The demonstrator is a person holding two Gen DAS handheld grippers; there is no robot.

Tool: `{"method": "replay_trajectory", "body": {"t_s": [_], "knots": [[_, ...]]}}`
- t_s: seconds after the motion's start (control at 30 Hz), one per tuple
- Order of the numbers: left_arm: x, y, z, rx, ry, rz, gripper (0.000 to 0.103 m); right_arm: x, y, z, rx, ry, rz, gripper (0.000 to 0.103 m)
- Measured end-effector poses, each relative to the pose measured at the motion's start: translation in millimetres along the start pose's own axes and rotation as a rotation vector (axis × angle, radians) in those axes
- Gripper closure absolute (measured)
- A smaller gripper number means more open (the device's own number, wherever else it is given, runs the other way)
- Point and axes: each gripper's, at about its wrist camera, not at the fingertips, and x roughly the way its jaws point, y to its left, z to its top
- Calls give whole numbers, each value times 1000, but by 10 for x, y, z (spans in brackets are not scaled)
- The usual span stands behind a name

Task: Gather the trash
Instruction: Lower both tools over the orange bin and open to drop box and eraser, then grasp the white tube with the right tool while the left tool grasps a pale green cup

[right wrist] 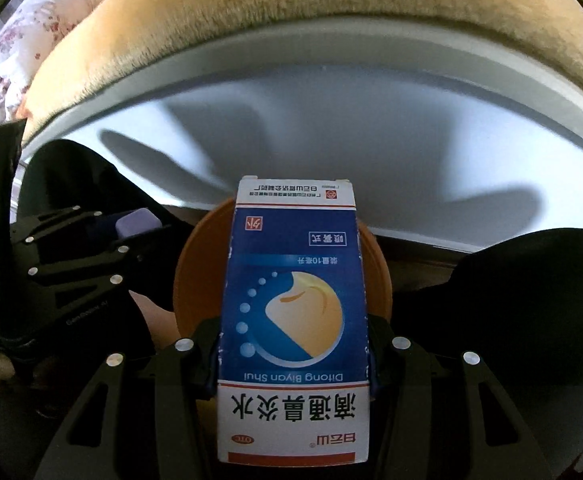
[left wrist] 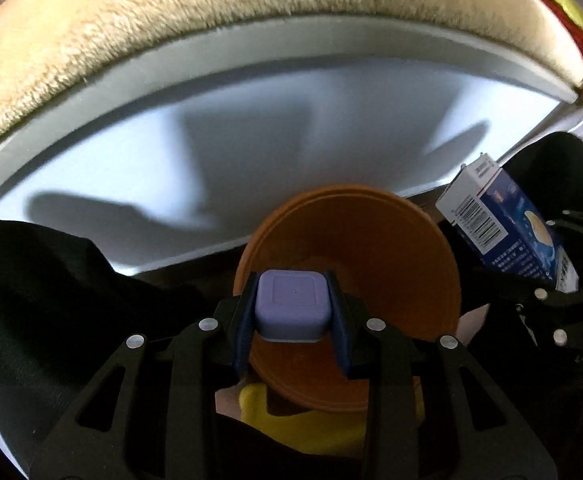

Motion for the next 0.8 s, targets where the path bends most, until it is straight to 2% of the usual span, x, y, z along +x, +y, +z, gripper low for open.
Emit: {"method": "replay_trajectory", "body": {"t_s": [0.03,0.07,0.2,0.37,0.53,0.67,0.7,0.8], "knots": [[27,-9,5,3,12,22,45,23,7,-2,1,5,-10,23],[30,-6,7,2,12,32,40,31,13,6,3,2,-15,22],[3,10,15,-6,3,30,31,14,33,-11,11,-9,-26,22],[-88,4,9,-8,-23,30,31,-58,-38,-26,35,-31,-18,22],[-214,13,14,-2,-60,19,30,-287,-78,-33,41,-89,-9,22],[-420,35,30,-4,-119,-1,30,-733,-76,35,29,-198,60,22],[-497,41,35,-1,-140,-2,30,-890,-52,94,11,-251,66,22],[-694,-8,85,28,-224,17,30,-1303,-37,358,-51,-382,28,22]]}}
